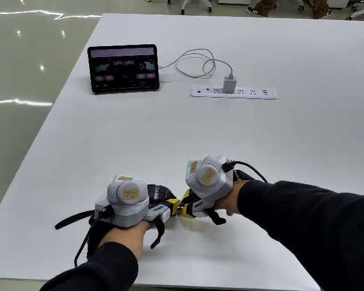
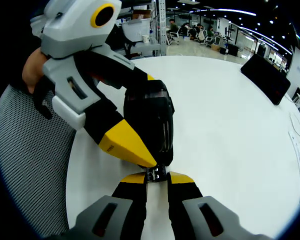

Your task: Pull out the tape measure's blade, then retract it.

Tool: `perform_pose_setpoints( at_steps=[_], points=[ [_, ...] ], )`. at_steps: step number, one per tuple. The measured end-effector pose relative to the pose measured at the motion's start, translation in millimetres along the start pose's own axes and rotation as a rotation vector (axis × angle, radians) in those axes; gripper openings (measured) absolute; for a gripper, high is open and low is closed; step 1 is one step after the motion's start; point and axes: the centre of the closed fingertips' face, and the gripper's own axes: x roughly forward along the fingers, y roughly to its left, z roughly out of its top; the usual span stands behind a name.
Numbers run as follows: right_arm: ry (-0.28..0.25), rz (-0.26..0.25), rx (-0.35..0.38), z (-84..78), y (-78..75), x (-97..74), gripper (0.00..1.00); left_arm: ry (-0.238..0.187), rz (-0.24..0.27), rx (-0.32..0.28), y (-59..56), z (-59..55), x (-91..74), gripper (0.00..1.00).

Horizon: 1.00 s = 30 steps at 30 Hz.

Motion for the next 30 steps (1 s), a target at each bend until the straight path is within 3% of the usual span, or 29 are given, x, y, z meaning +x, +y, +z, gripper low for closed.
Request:
perform_pose_setpoints(
  at_steps=[16, 30],
  points=[
    [0.027, 0.01, -0.015, 3.4, -0.5, 4.4, 0.11, -0.002, -0.002, 0.001, 0.0, -0.1, -0.2, 0.57],
    [0.016, 0.007, 0.003, 2.4, -0.2, 4.0, 0.11, -0.003, -0.002, 0.0, 0.4, -0.3, 0.5, 0.58]
  ],
)
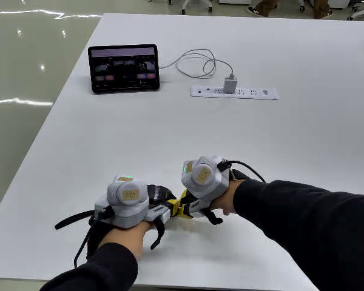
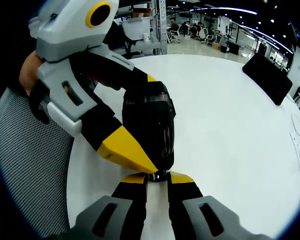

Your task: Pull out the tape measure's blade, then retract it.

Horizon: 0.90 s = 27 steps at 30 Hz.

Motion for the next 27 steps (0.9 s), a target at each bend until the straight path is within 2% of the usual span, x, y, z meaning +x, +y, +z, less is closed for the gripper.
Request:
perform_pose_setpoints(
  at_steps=[16, 27],
  points=[
    [0.002, 0.001, 0.0, 0.7, 0.9, -0.6, 0.12, -0.007, -0.001, -0.002, -1.3, 0.5, -0.7, 0.6],
    [0.007, -0.003, -0.025, 0.8, 1.1, -0.3, 0.12, 0.001, 0.002, -0.001, -1.0, 0.6, -1.4, 0.6]
  ],
)
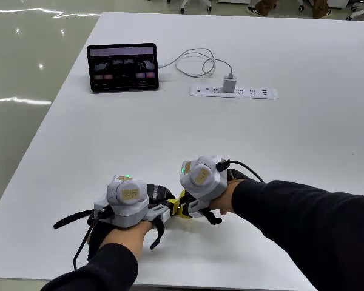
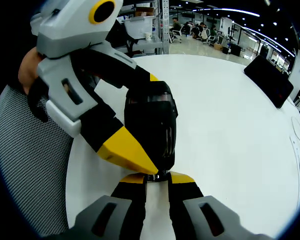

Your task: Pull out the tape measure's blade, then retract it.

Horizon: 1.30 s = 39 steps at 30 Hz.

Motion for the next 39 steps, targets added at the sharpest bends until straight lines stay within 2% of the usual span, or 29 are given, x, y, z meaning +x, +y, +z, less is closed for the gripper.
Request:
perform_pose_setpoints(
  at_steps=[3, 4, 8, 12, 17, 20, 24, 26, 31, 35, 39],
  points=[
    [0.0, 0.0, -0.002, -0.3, -0.3, 0.3, 0.12, -0.007, -0.005, 0.018, -0.3, 0.3, -0.4, 0.6],
    [0.0, 0.0, -0.003, -0.4, -0.5, 0.4, 0.12, -0.026, -0.009, 0.046, -0.6, 3.0, -0.8, 0.6],
    [0.001, -0.001, -0.005, -0.5, -0.6, 0.4, 0.12, -0.012, 0.001, 0.023, 2.3, 1.3, -0.8, 0.63],
    [0.001, 0.002, 0.003, -1.4, 0.3, 0.1, 0.15, -0.007, 0.012, -0.014, 6.4, 0.4, -1.0, 0.74],
    [0.004, 0.002, 0.018, -3.2, -0.1, -1.7, 0.19, -0.022, 0.007, 0.008, 1.5, 4.2, -1.8, 0.81],
    [0.003, 0.003, 0.033, -4.1, -0.1, -3.5, 0.22, -0.047, 0.023, 0.044, 3.3, 8.5, -0.6, 0.92],
    [0.012, 0.005, 0.025, -7.4, 0.7, -5.6, 0.28, -0.038, 0.016, 0.02, 3.8, 5.3, 1.1, 1.0],
    [0.009, 0.021, 0.027, -7.3, 4.0, -6.2, 0.32, -0.027, 0.008, -0.002, 3.6, 2.4, 1.8, 1.0],
    [0.007, 0.036, 0.037, -7.6, 8.1, -7.4, 0.45, -0.024, -0.001, -0.002, 1.2, 1.9, 1.4, 1.0],
    [0.006, 0.013, 0.06, -10.7, 4.3, -9.2, 0.6, -0.025, 0.0, -0.009, 3.7, 4.3, 0.7, 1.0],
    [-0.02, -0.01, 0.111, -10.4, 0.0, -13.9, 0.72, -0.029, 0.006, -0.013, 6.3, 9.1, -2.1, 1.0]
  ],
)
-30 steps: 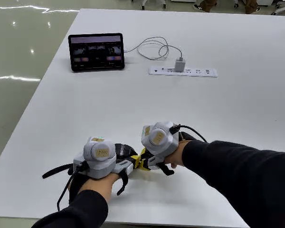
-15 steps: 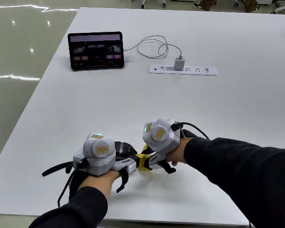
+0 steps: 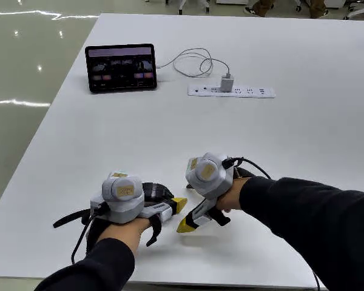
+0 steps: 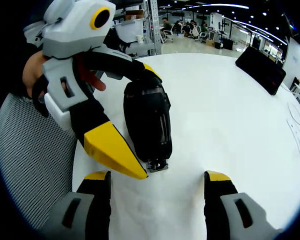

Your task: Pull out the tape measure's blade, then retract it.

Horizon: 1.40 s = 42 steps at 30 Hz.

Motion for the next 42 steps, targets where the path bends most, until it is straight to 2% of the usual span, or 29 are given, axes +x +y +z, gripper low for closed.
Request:
perform_pose_setpoints(
  at_steps=[5, 7, 10, 15, 17, 21, 22, 25, 27, 33, 35, 38, 41, 42],
  points=[
    [-0.029, -0.016, 0.06, 1.4, -1.9, -4.2, 0.86, 0.005, -0.027, 0.009, -0.7, 5.5, -2.8, 1.0],
    [-0.044, -0.021, 0.092, 1.8, -3.4, -5.9, 0.92, 0.004, -0.021, 0.047, 3.8, 8.0, -3.9, 1.0],
    [-0.046, -0.043, 0.105, 0.6, -5.7, -9.1, 0.95, 0.014, -0.031, 0.028, 8.7, 9.5, -6.9, 1.0],
    [-0.065, -0.076, 0.147, 1.7, -10.4, -15.9, 0.96, 0.007, -0.028, 0.046, 17.7, 11.2, -11.9, 1.0],
    [-0.067, -0.1, 0.158, 0.9, -13.9, -19.3, 0.96, -0.001, -0.031, 0.024, 20.1, 13.0, -14.8, 1.0],
    [-0.085, -0.152, 0.183, -1.0, -21.6, -29.1, 0.96, 0.036, -0.038, 0.033, 20.1, 9.0, -16.5, 1.0],
    [-0.093, -0.17, 0.193, -2.3, -23.9, -33.0, 0.94, 0.033, -0.043, 0.045, 20.0, 9.9, -17.0, 1.0],
    [-0.123, -0.169, 0.25, -1.2, -23.2, -39.6, 0.93, 0.033, -0.054, 0.059, 19.9, 11.5, -18.3, 1.0],
    [-0.132, -0.185, 0.247, -1.1, -24.5, -45.0, 0.94, 0.038, -0.057, 0.058, 22.0, 11.3, -19.2, 1.0],
    [-0.163, -0.209, 0.281, -6.2, -24.9, -56.7, 0.96, 0.045, -0.112, 0.083, 18.6, 8.2, -24.6, 1.0],
    [-0.17, -0.215, 0.299, -10.7, -23.8, -60.7, 0.98, 0.06, -0.14, 0.059, 17.0, 4.6, -26.4, 1.0],
    [-0.189, -0.237, 0.321, -16.9, -23.0, -67.1, 0.98, 0.056, -0.165, 0.073, 16.4, 3.5, -29.3, 1.0],
    [-0.199, -0.252, 0.335, -24.3, -21.3, -72.9, 0.99, 0.056, -0.174, 0.102, 16.5, 3.4, -31.3, 1.0],
    [-0.203, -0.256, 0.34, -27.0, -20.2, -76.1, 1.0, 0.026, -0.175, 0.136, 16.7, 8.2, -33.3, 1.0]
  ],
)
